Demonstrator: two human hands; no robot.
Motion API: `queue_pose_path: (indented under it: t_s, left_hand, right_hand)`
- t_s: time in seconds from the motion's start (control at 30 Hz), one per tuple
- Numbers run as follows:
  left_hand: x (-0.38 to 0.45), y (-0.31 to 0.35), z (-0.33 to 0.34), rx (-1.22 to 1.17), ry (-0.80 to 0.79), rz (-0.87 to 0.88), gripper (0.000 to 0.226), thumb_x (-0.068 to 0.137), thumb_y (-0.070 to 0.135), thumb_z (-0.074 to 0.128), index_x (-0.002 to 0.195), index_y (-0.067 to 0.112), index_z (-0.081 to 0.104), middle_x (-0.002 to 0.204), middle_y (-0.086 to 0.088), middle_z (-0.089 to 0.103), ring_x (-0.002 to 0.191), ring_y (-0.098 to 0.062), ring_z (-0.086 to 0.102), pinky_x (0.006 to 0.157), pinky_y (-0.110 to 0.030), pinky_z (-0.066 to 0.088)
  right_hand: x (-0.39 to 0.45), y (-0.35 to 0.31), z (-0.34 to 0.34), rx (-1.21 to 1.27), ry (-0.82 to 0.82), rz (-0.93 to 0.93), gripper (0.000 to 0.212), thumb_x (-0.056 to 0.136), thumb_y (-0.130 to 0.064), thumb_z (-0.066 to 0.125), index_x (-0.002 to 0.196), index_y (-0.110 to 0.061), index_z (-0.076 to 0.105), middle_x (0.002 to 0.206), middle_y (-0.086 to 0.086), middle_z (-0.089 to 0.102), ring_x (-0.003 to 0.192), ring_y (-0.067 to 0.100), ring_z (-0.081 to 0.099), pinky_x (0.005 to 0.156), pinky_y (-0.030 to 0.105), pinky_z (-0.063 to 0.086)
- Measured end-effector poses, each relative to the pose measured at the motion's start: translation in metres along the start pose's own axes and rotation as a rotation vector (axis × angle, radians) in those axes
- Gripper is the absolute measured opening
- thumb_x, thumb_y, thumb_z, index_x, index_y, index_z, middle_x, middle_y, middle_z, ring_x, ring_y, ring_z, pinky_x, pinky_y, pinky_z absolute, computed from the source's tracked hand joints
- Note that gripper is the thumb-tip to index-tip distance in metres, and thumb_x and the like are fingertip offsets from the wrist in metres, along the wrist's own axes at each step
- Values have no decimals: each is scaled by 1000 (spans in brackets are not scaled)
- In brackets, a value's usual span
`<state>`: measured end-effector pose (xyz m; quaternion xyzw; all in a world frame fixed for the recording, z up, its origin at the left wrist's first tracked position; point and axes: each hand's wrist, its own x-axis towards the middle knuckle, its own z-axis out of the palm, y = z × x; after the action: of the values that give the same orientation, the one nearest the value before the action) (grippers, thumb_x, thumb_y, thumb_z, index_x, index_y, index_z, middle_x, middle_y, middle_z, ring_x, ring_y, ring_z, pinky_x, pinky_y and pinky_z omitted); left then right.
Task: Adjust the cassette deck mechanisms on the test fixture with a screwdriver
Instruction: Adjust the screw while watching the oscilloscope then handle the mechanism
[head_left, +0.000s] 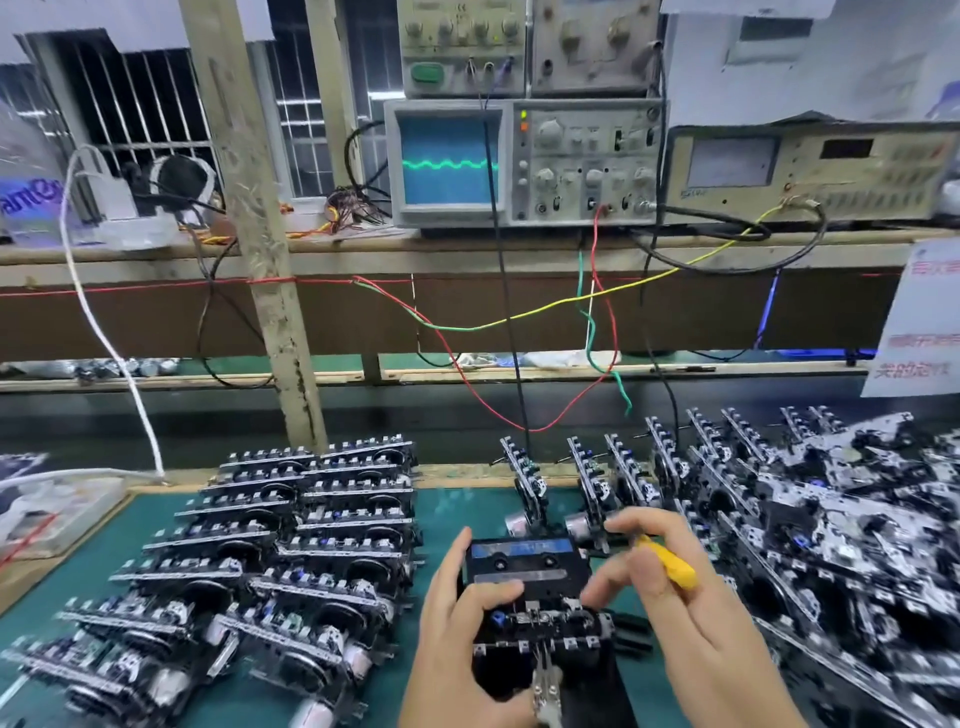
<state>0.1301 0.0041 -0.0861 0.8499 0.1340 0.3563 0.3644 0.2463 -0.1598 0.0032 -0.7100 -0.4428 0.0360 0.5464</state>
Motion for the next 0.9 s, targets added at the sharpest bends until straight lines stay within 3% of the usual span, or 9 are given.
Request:
queue_pose_path:
  t_s: [0.13, 0.23, 0.3, 0.43, 0.5, 0.57, 0.7, 0.83, 0.9]
  left_hand:
    - [2, 8, -2, -22, 31, -20, 64, 59, 62, 80, 115, 63, 50, 157, 40, 5, 149, 0, 22, 114, -39, 28]
    - [0, 9, -2, -17, 34, -30, 63, 59, 62, 80, 114, 62, 50, 157, 40, 6, 148, -4, 27, 114, -40, 32]
    - [0, 10, -1, -16, 38, -17, 62, 59, 60, 80, 114, 62, 51, 157, 40, 7, 147, -2, 27, 112, -36, 32]
    - [-1, 10, -1, -24, 41, -38, 60, 61, 55, 81, 114, 59, 53, 159, 36, 9, 148, 1, 24, 103, -19, 30]
    - [-1, 11, -2, -38, 31, -52, 60, 64, 46, 84, 114, 57, 54, 160, 36, 10, 149, 2, 22, 102, -16, 27]
    - [-1, 12, -4, -57, 24, -64, 63, 65, 34, 88, 113, 57, 54, 160, 35, 11, 149, 0, 21, 106, -16, 26]
    - [-2, 11, -5, -35, 7, -92, 68, 67, 25, 91, 114, 55, 53, 161, 32, 11, 150, 1, 18, 109, -12, 20]
    - [-2, 5, -2, -55, 24, -58, 68, 67, 23, 91, 114, 54, 54, 162, 24, 15, 150, 2, 18, 110, -8, 19]
    - [-1, 5, -2, -66, 21, -71, 68, 66, 22, 91, 116, 51, 55, 162, 21, 18, 149, 3, 18, 110, -6, 18]
  right_hand:
    - [-1, -3, -3, -52, 17, 46, 30, 98, -68, 31, 110, -49, 51, 93, -16, 75, 88, -2, 67, 76, 10, 41]
    - [-3, 2, 0, -159, -73, 95, 27, 90, -65, 34, 108, -52, 49, 107, -33, 69, 99, -11, 61, 82, 20, 43]
    - [-5, 3, 3, -174, -92, 84, 27, 87, -66, 34, 107, -54, 48, 110, -36, 66, 91, -12, 61, 78, 24, 44]
    - [-7, -4, 7, -56, 97, -23, 34, 96, -72, 32, 107, -51, 57, 84, -17, 73, 71, -1, 67, 64, 20, 45]
    - [-5, -8, 3, 29, 230, -40, 49, 90, -79, 36, 100, -38, 61, 65, 3, 60, 53, 15, 53, 49, 30, 38]
    - [0, -12, 0, 40, 236, -5, 46, 90, -72, 45, 92, -28, 58, 63, 8, 51, 53, 18, 44, 52, 40, 37]
    - [14, -14, -4, 102, 32, 74, 16, 99, -24, 62, 84, -20, 58, 69, 1, 65, 64, 15, 59, 68, 37, 48]
    - [25, -15, -7, 43, -35, 52, 6, 91, -24, 73, 90, -20, 68, 89, 1, 74, 81, 22, 68, 77, 32, 54]
    - [28, -20, -4, 114, -22, 26, 8, 90, -15, 74, 92, -15, 66, 86, 4, 76, 80, 19, 73, 71, 22, 56]
